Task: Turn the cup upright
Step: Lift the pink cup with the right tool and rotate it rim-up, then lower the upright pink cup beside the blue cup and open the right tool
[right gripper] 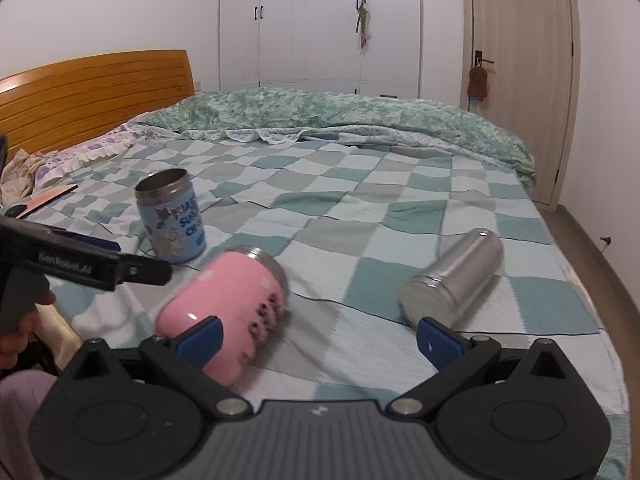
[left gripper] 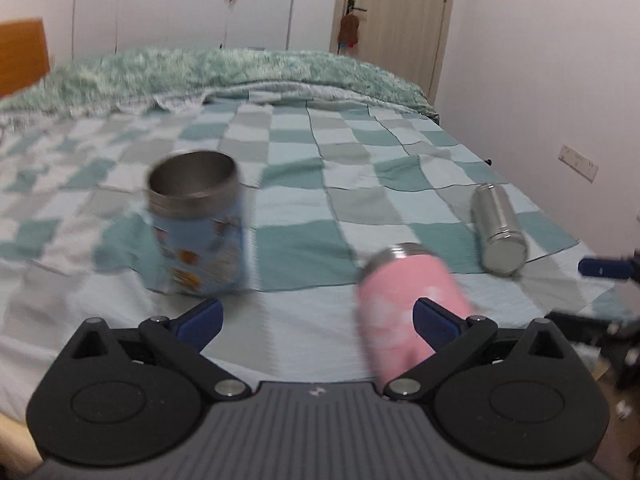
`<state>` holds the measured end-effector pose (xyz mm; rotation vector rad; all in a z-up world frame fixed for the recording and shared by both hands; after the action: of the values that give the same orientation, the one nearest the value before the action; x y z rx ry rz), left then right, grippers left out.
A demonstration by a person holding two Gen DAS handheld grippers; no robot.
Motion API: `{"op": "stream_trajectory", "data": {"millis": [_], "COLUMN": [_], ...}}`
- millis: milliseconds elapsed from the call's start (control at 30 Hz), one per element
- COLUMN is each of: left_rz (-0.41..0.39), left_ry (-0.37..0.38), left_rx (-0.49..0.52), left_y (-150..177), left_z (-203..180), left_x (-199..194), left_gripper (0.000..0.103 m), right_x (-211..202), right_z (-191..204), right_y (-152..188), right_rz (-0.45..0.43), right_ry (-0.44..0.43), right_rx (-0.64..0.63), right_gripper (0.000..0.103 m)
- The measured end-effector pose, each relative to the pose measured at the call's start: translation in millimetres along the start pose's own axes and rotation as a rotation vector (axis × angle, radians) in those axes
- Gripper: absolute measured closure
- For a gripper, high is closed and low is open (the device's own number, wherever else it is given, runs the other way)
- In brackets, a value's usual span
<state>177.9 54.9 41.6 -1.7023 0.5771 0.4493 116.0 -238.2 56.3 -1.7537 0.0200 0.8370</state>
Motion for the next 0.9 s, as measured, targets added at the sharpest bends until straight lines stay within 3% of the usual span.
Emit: {"op": "stream_trajectory", "data": {"millis": [333, 567, 767, 900], "left_rz": [0.002, 0.015, 0.014, 0.013], "left_ry": [-0.015, 0.014, 0.042, 0.049], "left_rx": [0.179, 0.154, 0.145, 0.137], "left_y": [1, -1, -3, -4], "left_z": [44, 66, 73, 75], "left_x": [17, 34, 41, 44], "left_gripper": [0.000, 0.000, 0.000, 0.000], "right_x": [67, 126, 171, 187], "right_z": [36, 45, 43, 44], "right_y": [-41, -61, -59, -55], "right_rz": [0.174, 0.358, 0.545, 0.608], "right_ry": [-0.032, -0.024, -0.050, -0.036], "right_rx": [0.106, 0.191, 0.295, 0.317], "right_gripper": [0.000, 0.000, 0.000, 0.003]}}
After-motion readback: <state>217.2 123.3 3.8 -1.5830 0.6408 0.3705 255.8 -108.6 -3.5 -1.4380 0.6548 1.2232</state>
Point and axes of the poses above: each gripper's, at about its wrist camera, not at the fingertips, and x roughly the way its jaws point, z to its left, y to its underside, the point moved 3 cm from there along x, roughly the way its jaws point, and after that the axes turned 10 degrees about -x, right-handed, at the moved point
